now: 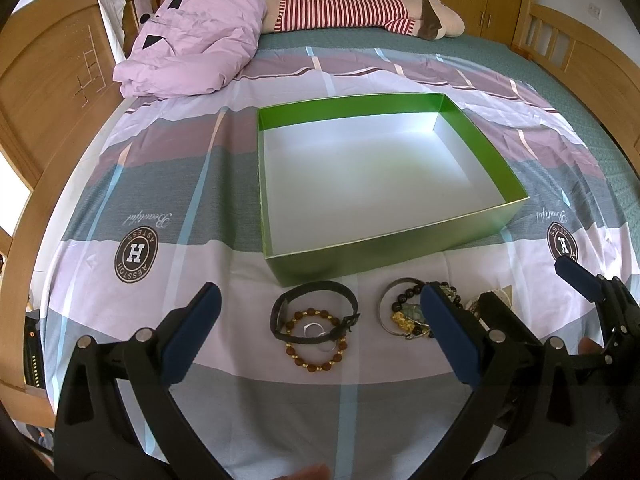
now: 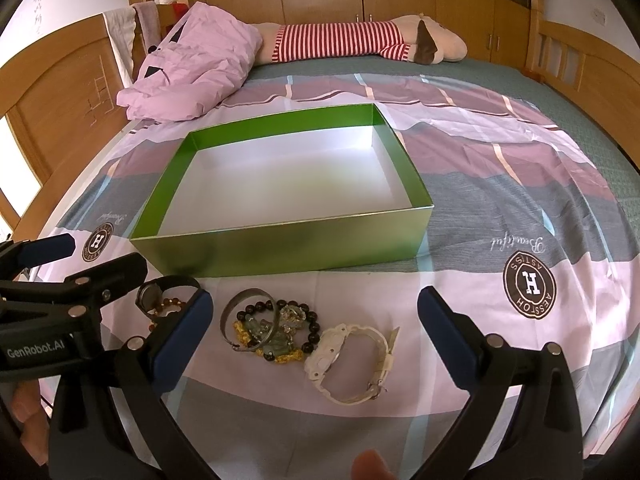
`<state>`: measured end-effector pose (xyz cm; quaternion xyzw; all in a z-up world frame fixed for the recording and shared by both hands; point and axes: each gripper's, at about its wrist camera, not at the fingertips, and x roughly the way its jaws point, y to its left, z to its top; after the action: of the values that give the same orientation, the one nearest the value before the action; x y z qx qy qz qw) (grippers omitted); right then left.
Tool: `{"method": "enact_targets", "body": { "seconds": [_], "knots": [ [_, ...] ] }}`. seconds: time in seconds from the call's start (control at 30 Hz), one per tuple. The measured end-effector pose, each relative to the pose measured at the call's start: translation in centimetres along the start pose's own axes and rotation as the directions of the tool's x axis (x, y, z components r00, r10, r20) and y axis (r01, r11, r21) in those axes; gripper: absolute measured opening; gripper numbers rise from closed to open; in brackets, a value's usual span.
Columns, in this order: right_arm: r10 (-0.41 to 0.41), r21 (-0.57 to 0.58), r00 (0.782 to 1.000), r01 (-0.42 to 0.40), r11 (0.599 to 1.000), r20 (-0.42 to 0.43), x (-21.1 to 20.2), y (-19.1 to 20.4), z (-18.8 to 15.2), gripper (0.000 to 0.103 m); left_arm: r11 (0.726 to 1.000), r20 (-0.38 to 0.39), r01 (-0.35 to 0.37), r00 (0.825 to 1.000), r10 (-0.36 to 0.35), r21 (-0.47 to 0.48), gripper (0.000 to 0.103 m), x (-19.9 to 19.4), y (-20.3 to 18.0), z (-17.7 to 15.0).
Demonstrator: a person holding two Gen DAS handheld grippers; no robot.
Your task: Organize jewelry
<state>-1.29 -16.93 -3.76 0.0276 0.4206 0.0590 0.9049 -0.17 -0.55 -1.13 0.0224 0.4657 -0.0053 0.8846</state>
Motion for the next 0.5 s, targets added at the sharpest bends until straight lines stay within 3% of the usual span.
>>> {"method": "enact_targets", "body": {
  "seconds": [0.5],
  "knots": [
    [-0.003, -0.008, 1.000, 0.003, 1.000, 0.000, 0.04, 0.27, -0.11, 0.102, 1.000, -0.004, 0.001, 1.000, -0.001, 0.004, 0.101, 0.25, -0.22, -0.48]
  ]
}}
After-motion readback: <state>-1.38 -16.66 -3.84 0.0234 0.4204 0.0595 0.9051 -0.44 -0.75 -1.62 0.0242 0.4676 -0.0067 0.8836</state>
